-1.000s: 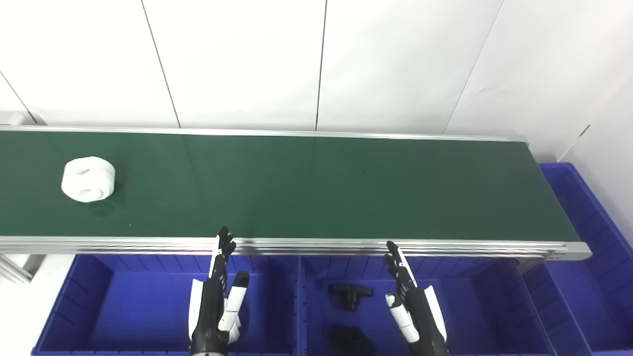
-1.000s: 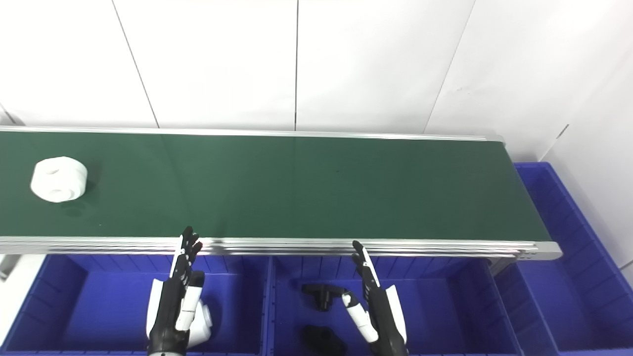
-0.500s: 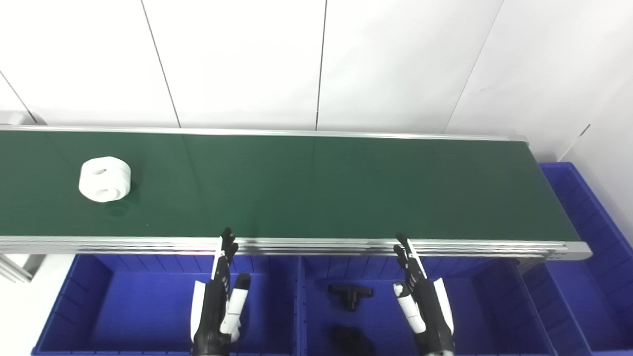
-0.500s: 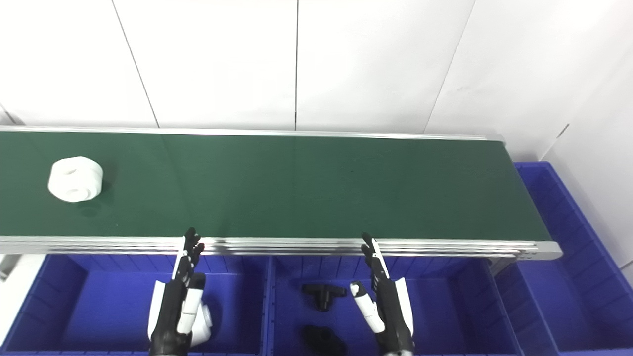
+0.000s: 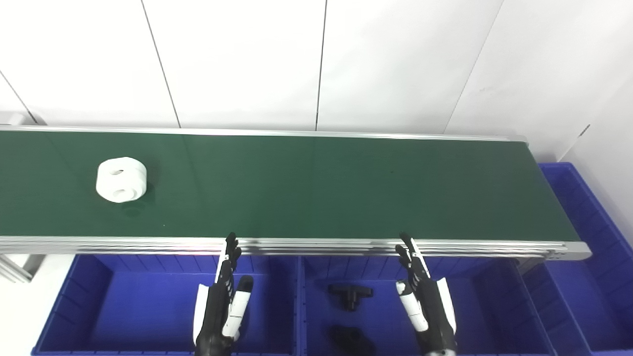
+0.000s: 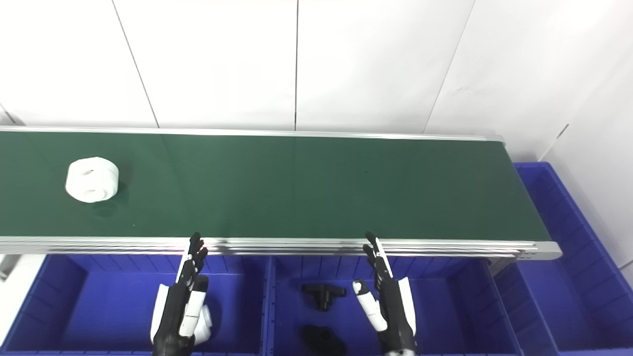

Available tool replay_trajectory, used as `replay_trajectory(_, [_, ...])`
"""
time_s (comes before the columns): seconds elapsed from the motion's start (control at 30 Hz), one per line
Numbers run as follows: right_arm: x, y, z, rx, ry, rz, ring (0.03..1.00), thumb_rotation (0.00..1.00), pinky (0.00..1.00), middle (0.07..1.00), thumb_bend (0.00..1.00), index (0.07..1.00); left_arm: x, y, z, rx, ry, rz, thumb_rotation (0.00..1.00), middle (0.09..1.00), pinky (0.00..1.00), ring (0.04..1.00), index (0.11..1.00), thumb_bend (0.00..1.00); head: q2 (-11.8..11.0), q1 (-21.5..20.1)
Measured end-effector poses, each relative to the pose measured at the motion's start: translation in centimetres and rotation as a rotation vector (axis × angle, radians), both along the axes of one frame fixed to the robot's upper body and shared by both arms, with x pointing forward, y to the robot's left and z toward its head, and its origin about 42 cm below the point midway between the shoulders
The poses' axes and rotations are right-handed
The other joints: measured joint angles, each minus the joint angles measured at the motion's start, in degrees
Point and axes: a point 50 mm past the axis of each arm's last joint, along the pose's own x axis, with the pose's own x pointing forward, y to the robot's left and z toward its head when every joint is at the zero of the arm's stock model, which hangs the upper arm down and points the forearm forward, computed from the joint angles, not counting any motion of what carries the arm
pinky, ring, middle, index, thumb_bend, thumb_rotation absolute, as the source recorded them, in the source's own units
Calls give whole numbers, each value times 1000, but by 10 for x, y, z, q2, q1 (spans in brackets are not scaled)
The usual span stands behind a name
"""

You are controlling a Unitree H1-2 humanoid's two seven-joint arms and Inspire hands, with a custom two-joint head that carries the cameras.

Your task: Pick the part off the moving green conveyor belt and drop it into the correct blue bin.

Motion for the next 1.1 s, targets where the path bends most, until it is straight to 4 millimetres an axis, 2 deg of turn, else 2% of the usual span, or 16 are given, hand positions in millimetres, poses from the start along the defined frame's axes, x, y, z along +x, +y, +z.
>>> replay_trajectory(0.2, [0, -5, -9, -12, 30, 4, 955, 931, 958, 1000, 803, 971, 0, -4, -6, 0, 14, -7, 990, 996, 989, 963, 1000, 649, -21, 32])
replay_trajectory(0.23, [-1, -7, -9, -13, 32, 4, 959, 934, 964, 1000, 806, 974, 0, -5, -9, 3, 20, -8, 993, 995, 977, 958, 1000, 631, -38, 44])
replay_trajectory(0.27, [-1, -9, -10, -11, 32, 4, 964, 940, 970, 1000, 822, 978, 0, -6, -11, 14, 21, -10, 992, 993, 967, 954, 1000, 621, -40, 46])
replay_trajectory(0.3, [-1, -11, -13, -9, 38, 4, 968, 944, 972, 1000, 833, 981, 0, -8, -14, 16, 19, -8, 986, 990, 961, 952, 1000, 626, -54, 54])
replay_trajectory(0.33, [-1, -13, -17, -11, 49, 4, 969, 945, 972, 1000, 835, 982, 0, -10, -16, 20, 22, -8, 983, 990, 961, 951, 1000, 629, -55, 55])
replay_trajectory(0.37, [-3, -15, -20, -13, 58, 5, 971, 947, 971, 1000, 837, 984, 0, -11, -18, 22, 24, -8, 979, 983, 945, 943, 1000, 642, -68, 64])
replay_trajectory(0.5, [-5, -20, -27, -13, 79, 3, 982, 949, 985, 1000, 817, 988, 2, -12, -22, 40, 24, 8, 947, 975, 923, 935, 997, 663, -83, 85])
replay_trajectory(0.6, [-2, -22, -30, -11, 88, 2, 996, 945, 997, 1000, 868, 996, 4, -13, -27, 43, 28, 7, 911, 961, 899, 917, 980, 635, -92, 93])
replay_trajectory(0.93, [1, -25, -34, 2, 103, 1, 999, 941, 1000, 1000, 865, 1000, 6, -13, -29, 41, 30, 18, 899, 961, 881, 923, 971, 610, -99, 99])
replay_trajectory(1.1, [1, -25, -34, 1, 104, 4, 998, 944, 1000, 1000, 854, 1000, 6, -13, -29, 43, 28, 20, 897, 956, 878, 914, 971, 648, -95, 98])
